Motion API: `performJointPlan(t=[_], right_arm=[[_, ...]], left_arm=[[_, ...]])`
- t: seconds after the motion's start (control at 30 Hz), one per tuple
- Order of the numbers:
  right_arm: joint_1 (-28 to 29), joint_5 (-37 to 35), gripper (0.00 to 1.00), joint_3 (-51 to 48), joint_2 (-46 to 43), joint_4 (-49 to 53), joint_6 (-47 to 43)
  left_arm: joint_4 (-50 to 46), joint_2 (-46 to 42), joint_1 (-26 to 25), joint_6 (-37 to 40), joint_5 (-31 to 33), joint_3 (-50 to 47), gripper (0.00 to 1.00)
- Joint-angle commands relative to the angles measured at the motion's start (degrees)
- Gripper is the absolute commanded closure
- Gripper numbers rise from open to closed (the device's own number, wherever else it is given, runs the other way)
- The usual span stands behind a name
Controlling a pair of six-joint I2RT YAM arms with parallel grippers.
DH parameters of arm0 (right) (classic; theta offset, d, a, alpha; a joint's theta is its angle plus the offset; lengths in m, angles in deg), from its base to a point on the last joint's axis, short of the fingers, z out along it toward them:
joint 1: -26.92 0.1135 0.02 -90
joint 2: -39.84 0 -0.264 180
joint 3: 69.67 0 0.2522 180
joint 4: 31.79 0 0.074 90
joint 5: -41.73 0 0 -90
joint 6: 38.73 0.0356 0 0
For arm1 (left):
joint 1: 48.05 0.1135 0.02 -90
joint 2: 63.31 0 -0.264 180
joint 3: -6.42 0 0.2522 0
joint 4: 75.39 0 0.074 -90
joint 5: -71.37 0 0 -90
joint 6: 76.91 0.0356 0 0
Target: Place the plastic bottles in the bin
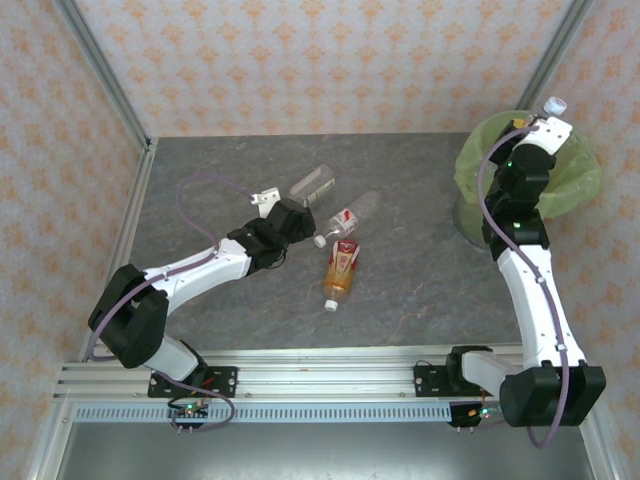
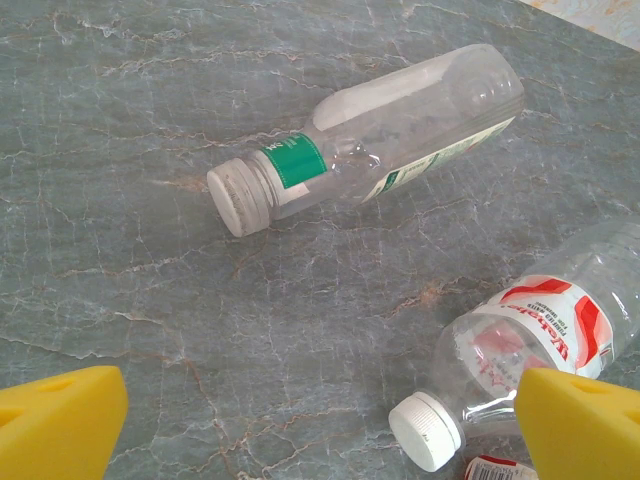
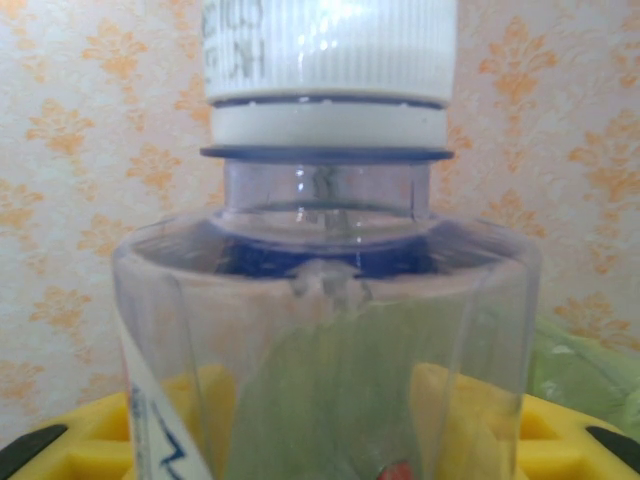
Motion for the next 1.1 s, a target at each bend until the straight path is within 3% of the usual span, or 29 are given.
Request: performJointPlan(t=[0.0, 0.33, 0.8, 1.07], right_arm=[[-2.4, -0.2, 0.51, 2.2, 1.3, -1.3, -3.7], [-8.5, -0.8, 0.5, 5.5, 9.0, 0.7, -9.8], [-9.5, -11.8, 0.44, 10.6, 21.8, 1.2, -18.5], [-9.8, -16.1, 0.33, 15.0, 27.7, 2.7, -22.1]], left_arm=[[-1.3, -1.7, 0.4, -1.3, 0.8, 0.1, 0.0], [-0.8, -1.5, 0.4, -1.5, 0.5, -0.1, 0.0], [-0.9, -0.9, 0.4, -1.2, 0.4, 0.1, 0.0], [-0.9, -0.2, 0.4, -1.3, 0.0, 0.6, 0.0]])
